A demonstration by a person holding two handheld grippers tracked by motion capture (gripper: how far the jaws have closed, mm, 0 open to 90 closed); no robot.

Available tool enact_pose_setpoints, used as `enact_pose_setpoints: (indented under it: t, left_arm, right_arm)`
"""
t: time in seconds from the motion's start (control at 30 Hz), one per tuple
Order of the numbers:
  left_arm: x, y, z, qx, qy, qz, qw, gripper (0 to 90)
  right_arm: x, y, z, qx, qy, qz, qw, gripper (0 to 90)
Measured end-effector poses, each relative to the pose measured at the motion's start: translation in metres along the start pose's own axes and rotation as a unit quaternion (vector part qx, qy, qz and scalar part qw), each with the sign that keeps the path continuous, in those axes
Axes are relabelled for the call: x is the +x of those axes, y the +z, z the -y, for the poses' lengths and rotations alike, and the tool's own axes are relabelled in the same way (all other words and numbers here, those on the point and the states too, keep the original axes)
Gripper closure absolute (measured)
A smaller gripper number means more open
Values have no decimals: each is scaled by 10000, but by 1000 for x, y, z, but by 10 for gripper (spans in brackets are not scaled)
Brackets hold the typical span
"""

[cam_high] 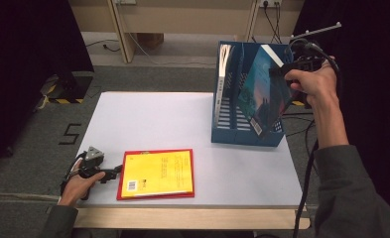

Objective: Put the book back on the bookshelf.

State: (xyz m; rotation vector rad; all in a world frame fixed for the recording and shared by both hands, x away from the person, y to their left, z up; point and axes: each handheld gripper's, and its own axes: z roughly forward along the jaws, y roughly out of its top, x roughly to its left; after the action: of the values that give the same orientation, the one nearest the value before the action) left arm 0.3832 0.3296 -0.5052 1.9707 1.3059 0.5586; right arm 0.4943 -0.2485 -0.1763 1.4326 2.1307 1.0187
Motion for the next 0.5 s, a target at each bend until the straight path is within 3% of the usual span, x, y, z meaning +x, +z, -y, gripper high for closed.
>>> enact_pose_setpoints:
  t: [0.2, 0.27, 0.5]
  left_arm:
    - [0, 0, 0, 2, 0, 4, 10000, 124]
    - [0, 0, 0, -1, -1, 6, 10000, 125]
    - [0, 0, 0, -1, 0, 10, 10000, 125]
  right_arm:
    - [-11, 10, -8, -213, 310, 124, 9992, 732]
    - [-12, 15, -15, -194, 277, 270, 9991, 730]
    - [-12, 25, -25, -240, 343, 349, 9985, 728]
